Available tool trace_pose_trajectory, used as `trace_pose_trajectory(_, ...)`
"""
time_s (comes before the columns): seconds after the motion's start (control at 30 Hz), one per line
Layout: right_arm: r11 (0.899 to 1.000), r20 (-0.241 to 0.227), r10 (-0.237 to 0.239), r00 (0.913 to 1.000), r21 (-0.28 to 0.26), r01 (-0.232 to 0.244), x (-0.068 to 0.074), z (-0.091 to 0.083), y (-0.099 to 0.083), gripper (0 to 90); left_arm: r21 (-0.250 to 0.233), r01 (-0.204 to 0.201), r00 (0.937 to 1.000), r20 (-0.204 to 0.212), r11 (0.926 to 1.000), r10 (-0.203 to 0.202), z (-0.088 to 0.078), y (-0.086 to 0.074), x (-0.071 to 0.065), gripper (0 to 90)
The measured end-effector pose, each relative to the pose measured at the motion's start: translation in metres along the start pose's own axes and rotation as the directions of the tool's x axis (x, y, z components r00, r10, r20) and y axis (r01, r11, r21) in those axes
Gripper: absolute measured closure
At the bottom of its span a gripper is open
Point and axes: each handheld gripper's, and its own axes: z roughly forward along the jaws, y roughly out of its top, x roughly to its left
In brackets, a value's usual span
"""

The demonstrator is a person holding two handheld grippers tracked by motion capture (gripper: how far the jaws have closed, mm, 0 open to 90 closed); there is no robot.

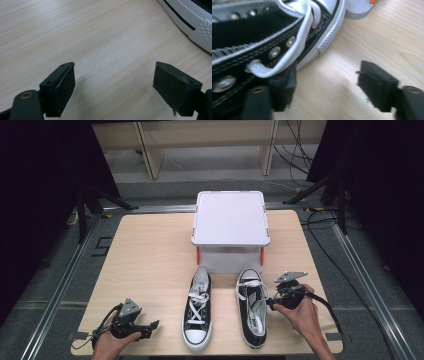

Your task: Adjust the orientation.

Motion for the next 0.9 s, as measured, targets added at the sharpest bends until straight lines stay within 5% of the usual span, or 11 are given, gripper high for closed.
trace_pose_trajectory(0.13,0.999,-0.042,0.005,0.9991,-0.053,-0.007,-0.001,-0.024,-0.005,38.9,-0.023,0.006,1.0000,0.005,0.9997,-0.006,0.000,-0.001,0.000,17.4)
trace_pose_trajectory(0.17,0.997,-0.060,0.056,0.9967,-0.048,-0.059,0.002,-0.032,-0.006,38.8,-0.010,-0.002,1.0000,0.002,1.0000,0.002,0.000,0.000,0.001,17.4)
trace_pose_trajectory(0.23,0.996,-0.086,0.058,0.9946,-0.069,-0.064,0.005,-0.045,-0.008,39.3,0.003,0.005,1.0000,0.002,1.0000,-0.005,0.000,-0.001,0.000,17.4)
trace_pose_trajectory(0.27,0.989,-0.117,0.131,0.9844,-0.049,-0.137,0.011,-0.056,-0.009,39.4,0.004,0.001,1.0000,0.001,1.0000,-0.001,0.000,-0.001,0.000,17.4)
trace_pose_trajectory(0.3,0.990,-0.112,0.092,0.9894,-0.098,-0.103,0.012,-0.060,-0.008,39.3,0.001,0.001,1.0000,-0.002,1.0000,-0.001,0.000,-0.001,0.000,17.5)
trace_pose_trajectory(0.37,0.989,-0.110,0.094,0.9895,-0.107,-0.105,0.019,-0.070,-0.005,39.3,0.001,0.037,0.9993,-0.009,0.9993,-0.037,0.001,-0.002,-0.001,17.4)
trace_pose_trajectory(0.4,0.988,-0.120,0.104,0.9873,-0.099,-0.116,0.024,-0.073,-0.004,39.3,0.004,0.018,0.9998,-0.009,0.9998,-0.018,0.001,-0.001,0.000,17.4)
trace_pose_trajectory(0.43,0.991,-0.113,0.047,0.9924,-0.117,-0.061,0.025,-0.073,-0.003,39.4,0.005,0.015,0.9999,-0.009,0.9999,-0.015,0.001,-0.001,0.000,17.4)
trace_pose_trajectory(0.53,0.996,-0.125,0.059,0.9904,-0.057,-0.067,0.039,-0.068,-0.001,40.2,0.002,0.010,0.9999,-0.003,0.9999,-0.010,0.001,-0.001,0.000,17.5)
trace_pose_trajectory(0.6,0.999,-0.095,-0.002,0.9954,-0.054,-0.003,0.039,-0.061,0.000,40.2,0.010,0.016,0.9999,-0.003,0.9998,-0.016,0.000,-0.001,0.000,17.4)
trace_pose_trajectory(0.9,0.999,-0.096,-0.047,0.9942,0.013,0.049,0.046,-0.048,0.011,40.1,0.015,0.006,1.0000,0.004,0.9999,-0.006,-0.001,-0.001,0.002,17.5)
